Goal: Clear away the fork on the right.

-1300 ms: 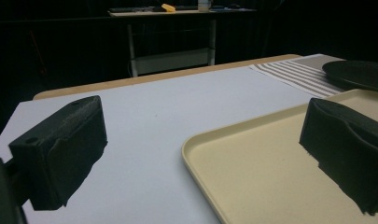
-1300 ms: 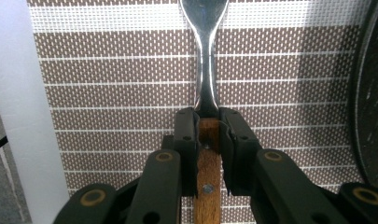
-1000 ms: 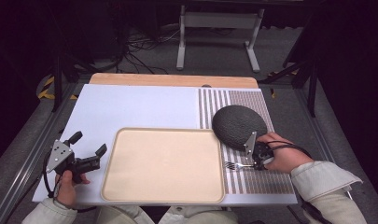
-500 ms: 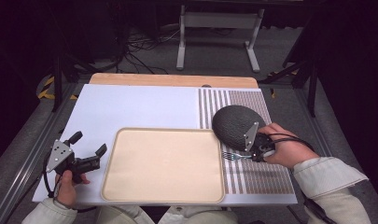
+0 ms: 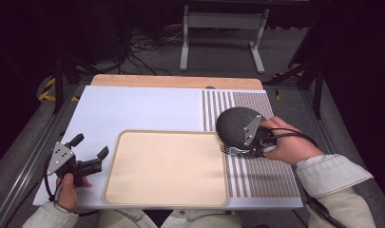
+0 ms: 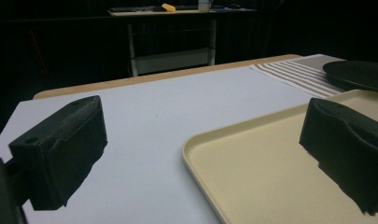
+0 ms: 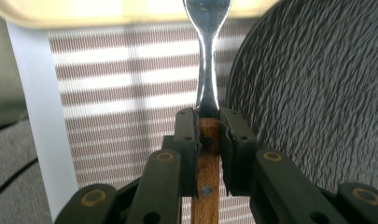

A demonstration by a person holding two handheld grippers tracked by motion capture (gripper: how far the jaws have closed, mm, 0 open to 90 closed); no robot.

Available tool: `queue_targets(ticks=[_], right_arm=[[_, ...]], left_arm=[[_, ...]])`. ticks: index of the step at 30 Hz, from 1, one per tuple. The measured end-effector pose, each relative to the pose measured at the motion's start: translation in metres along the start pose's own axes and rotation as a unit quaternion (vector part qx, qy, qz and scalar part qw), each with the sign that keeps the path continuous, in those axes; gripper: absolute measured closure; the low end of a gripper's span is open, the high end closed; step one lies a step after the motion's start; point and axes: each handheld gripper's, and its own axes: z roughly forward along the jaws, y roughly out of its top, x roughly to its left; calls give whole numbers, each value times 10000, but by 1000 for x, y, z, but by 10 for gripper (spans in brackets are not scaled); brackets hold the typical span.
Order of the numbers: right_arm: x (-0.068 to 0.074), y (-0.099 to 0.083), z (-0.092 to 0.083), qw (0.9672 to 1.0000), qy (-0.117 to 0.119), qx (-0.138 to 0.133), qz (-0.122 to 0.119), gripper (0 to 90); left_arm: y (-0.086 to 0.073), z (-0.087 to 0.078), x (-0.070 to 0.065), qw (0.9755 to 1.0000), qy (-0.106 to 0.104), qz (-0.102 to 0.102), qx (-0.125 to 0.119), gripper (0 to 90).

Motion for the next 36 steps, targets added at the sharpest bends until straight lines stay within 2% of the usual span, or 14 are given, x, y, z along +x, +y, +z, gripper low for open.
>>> queue_targets(ticks=[2, 6, 10, 11, 14, 16, 17, 19, 20, 22, 29, 32, 36], right_arm=[[0, 4, 0, 10000, 18, -12, 34, 780], [-1, 15, 3, 9995, 65, -231, 195, 780], [-1, 24, 4, 9992, 3, -323, 251, 780], [0, 29, 3, 9992, -103, -289, 258, 781], [1, 36, 4, 9993, -135, -222, 279, 781], [3, 44, 4, 9984, -103, -245, 500, 781], [3, 44, 4, 9984, -103, -245, 500, 781], [4, 51, 4, 9955, -98, -385, 855, 781], [4, 51, 4, 9955, -98, -385, 855, 781], [4, 55, 4, 9935, -156, -439, 1042, 781], [2, 64, 6, 9833, -113, -673, 1689, 781], [4, 68, 8, 9799, -70, -712, 1861, 781], [6, 74, 10, 9718, 29, -808, 2214, 781]], left_arm=[[0, 0, 0, 10000, -2, -2, -7, 12], [0, 0, 0, 10000, 1, 1, -17, 12], [0, 0, 0, 10000, -7, -7, -4, 12], [0, 0, 0, 10000, -7, -7, -4, 12], [0, 0, 0, 10000, -7, -8, -4, 12], [0, 0, 0, 10000, -11, -1, -7, 12], [0, 0, 0, 10000, -11, -1, -7, 12], [0, 0, 0, 10000, -8, -14, -17, 12], [0, 0, 0, 10000, -8, -14, -17, 12], [0, 0, 0, 10000, -7, -14, -14, 12], [0, 0, 1, 10000, -4, -11, -7, 12], [0, 0, 1, 10000, -4, -13, -6, 12], [0, 0, 1, 10000, -3, -12, -12, 12]])
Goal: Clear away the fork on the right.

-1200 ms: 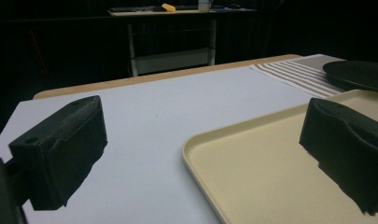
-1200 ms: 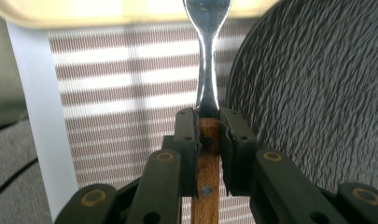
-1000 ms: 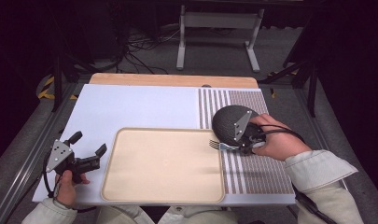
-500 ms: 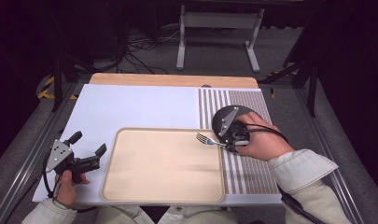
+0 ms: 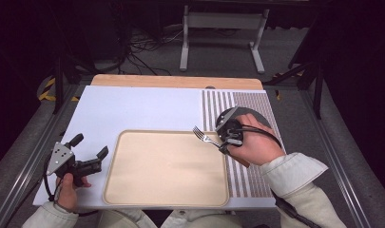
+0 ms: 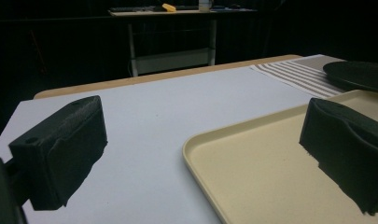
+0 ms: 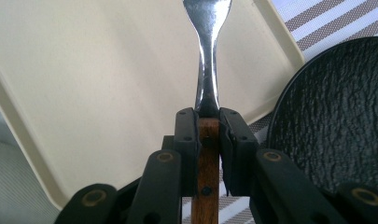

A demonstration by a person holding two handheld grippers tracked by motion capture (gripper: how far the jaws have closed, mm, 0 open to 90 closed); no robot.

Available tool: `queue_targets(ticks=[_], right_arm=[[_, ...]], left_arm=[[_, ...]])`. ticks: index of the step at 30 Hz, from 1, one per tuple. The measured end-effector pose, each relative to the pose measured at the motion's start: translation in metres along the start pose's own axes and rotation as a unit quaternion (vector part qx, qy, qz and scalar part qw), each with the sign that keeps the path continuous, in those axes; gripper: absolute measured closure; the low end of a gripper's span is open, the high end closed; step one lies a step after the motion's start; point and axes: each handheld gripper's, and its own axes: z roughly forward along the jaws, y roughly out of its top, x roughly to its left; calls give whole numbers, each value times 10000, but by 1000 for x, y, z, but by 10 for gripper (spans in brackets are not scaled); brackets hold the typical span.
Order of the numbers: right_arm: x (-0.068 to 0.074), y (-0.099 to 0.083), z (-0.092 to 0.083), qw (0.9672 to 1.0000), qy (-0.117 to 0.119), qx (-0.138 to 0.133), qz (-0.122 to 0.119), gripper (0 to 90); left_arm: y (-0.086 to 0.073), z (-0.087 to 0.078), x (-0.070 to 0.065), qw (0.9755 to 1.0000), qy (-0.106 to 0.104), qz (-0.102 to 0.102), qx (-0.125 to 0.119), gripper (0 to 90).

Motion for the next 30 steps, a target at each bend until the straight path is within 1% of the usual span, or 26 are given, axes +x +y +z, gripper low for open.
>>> queue_targets(ticks=[1, 2, 3, 4, 6, 8, 12, 13, 15, 16, 17, 20, 22, 23, 26, 29, 30], right_arm=[[1, 1, 1, 9999, 24, -33, 111, 781], [1, 1, 1, 9999, 24, -33, 111, 781], [2, 2, 1, 9994, 72, -27, 334, 781], [2, 2, 1, 9994, 72, -27, 334, 781], [3, 3, 2, 9985, 160, -43, 520, 781], [4, 4, 3, 9978, 169, -73, 644, 781], [7, 7, 5, 9965, 196, -65, 814, 781], [8, 8, 6, 9958, 193, -59, 888, 781], [9, 9, 10, 9955, 178, -44, 926, 780], [10, 9, 12, 9948, 194, -42, 1001, 780], [10, 9, 14, 9945, 220, -12, 1028, 780], [11, 10, 18, 9939, 201, -8, 1084, 780], [13, 11, 22, 9926, 227, 16, 1195, 780], [14, 11, 26, 9911, 258, 55, 1309, 780], [14, 11, 29, 9900, 279, 69, 1384, 780], [17, 12, 36, 9860, 325, 152, 1627, 781], [17, 12, 38, 9855, 351, 179, 1649, 781]], left_arm=[[0, 0, 0, 10000, 0, -2, 0, 12], [0, 0, 0, 10000, 0, -2, 0, 12], [0, 0, 0, 10000, -1, -1, -1, 12], [0, 0, 0, 10000, -1, -1, -2, 12], [0, 0, 0, 10000, -2, -7, -4, 12], [0, 0, 0, 10000, -3, -8, -5, 12], [0, 0, 0, 10000, -8, -3, -2, 12], [0, 0, 0, 10000, -6, -5, -4, 12], [0, 0, 0, 10000, -8, -5, -8, 12], [0, 0, 0, 10000, -9, -2, -9, 12], [0, 0, 0, 10000, -9, -2, -9, 12], [0, 0, 0, 10000, -4, -7, -13, 12], [0, 0, 0, 10000, -3, -7, -15, 12], [0, 0, 0, 10000, -3, -6, -16, 12], [0, 0, 1, 10000, -2, -8, -15, 12], [0, 0, 1, 10000, 0, -6, -16, 12], [0, 0, 1, 10000, -1, -8, -17, 12]])
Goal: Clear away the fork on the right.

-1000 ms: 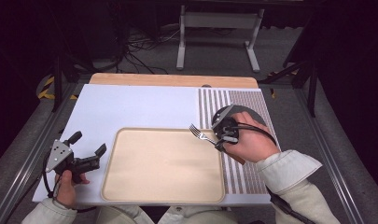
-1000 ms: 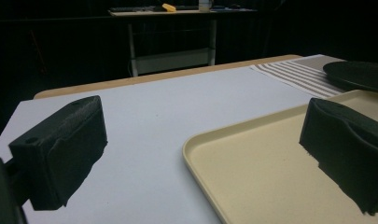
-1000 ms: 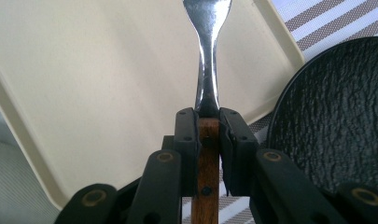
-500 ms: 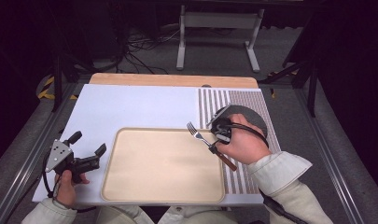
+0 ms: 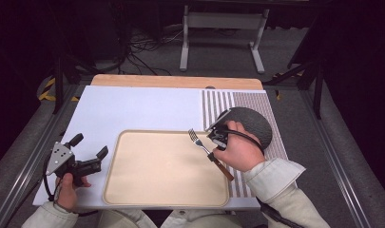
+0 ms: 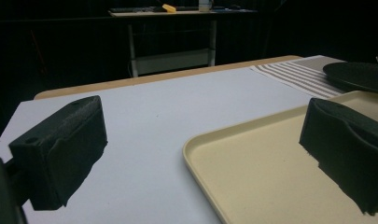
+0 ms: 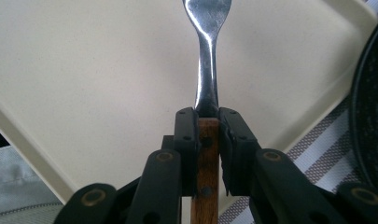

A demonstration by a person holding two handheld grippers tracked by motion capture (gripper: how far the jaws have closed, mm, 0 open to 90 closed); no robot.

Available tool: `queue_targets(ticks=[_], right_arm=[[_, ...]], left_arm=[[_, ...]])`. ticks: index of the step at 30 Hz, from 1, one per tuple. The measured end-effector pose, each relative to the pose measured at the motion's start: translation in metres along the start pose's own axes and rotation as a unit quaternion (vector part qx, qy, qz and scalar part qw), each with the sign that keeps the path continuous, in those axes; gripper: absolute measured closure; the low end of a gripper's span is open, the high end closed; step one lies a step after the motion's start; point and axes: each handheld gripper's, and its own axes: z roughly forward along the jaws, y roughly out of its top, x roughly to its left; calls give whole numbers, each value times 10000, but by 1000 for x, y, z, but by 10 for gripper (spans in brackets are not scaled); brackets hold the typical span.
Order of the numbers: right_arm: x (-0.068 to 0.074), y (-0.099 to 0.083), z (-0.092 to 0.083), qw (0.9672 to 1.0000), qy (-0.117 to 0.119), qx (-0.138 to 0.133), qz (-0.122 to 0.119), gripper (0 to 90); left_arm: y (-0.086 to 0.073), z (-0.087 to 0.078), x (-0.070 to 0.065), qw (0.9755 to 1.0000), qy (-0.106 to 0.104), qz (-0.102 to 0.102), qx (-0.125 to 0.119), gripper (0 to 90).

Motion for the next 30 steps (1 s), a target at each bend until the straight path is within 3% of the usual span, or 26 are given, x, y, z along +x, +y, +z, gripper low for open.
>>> queue_targets(ticks=[13, 17, 30], right_arm=[[3, -2, 19, 9979, -4, 226, 601, 780], [4, -3, 24, 9959, 84, 285, 849, 781], [4, -6, 33, 9909, 49, 409, 1281, 780]], left_arm=[[0, 0, 0, 10000, 2, -7, 1, 12], [0, 0, 0, 10000, 3, -10, 0, 12], [0, 0, 0, 10000, 1, -9, -8, 12]])
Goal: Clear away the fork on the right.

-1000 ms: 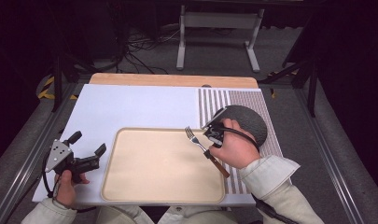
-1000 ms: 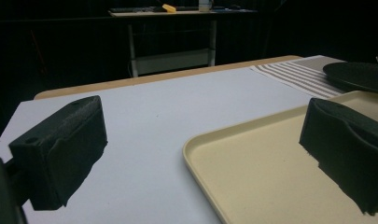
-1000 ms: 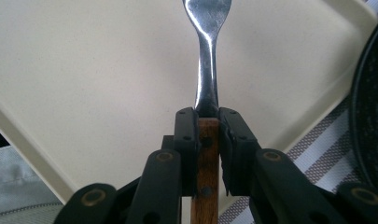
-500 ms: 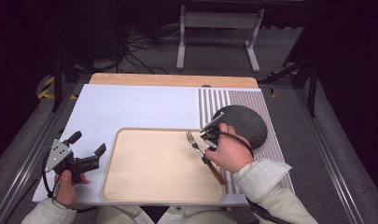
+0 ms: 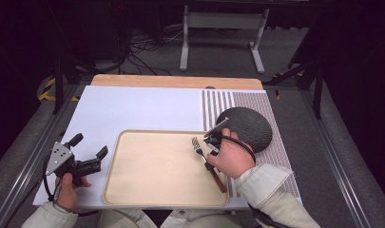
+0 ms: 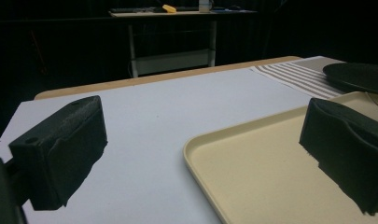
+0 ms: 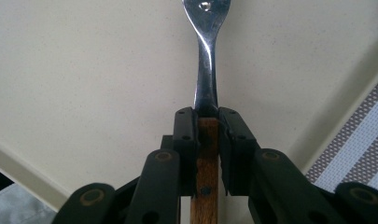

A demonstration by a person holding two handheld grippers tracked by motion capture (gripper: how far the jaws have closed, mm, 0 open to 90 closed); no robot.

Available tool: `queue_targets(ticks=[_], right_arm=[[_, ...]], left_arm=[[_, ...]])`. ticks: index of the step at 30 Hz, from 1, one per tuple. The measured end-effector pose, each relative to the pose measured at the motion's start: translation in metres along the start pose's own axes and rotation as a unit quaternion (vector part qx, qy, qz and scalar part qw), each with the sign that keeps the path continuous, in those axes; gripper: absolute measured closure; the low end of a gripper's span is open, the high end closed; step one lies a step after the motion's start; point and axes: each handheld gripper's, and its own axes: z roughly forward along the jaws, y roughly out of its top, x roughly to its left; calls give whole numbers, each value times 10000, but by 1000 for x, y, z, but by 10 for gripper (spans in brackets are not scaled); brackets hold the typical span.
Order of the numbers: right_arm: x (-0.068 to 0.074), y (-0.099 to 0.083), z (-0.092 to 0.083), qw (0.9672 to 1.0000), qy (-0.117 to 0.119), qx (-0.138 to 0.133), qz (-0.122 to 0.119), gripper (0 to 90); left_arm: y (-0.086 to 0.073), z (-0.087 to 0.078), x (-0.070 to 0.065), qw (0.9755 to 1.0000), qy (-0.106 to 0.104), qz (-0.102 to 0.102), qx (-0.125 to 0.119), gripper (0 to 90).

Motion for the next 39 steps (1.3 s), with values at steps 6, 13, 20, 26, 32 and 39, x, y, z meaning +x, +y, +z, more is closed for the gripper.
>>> queue_targets(ticks=[6, 13, 20, 26, 32, 39], right_arm=[[0, 0, 4, 9998, 64, 92, 159, 780], [-1, 0, 6, 9995, 84, 128, 274, 780], [-2, 0, 7, 9988, 129, 150, 443, 779], [-3, 1, 8, 9987, 112, 156, 467, 778], [-4, 1, 9, 9987, 137, 148, 468, 775], [-4, 2, 5, 9987, 235, 47, 446, 721]], left_arm=[[0, 0, 0, 10000, 2, -17, 2, 12], [0, 0, 0, 10000, 7, -11, 0, 12], [0, 0, 0, 10000, 5, -10, -1, 12], [0, 0, 0, 10000, 3, -2, -3, 12], [0, 0, 0, 10000, 6, 8, -3, 12], [0, 0, 0, 10000, -4, 5, 5, 12]])
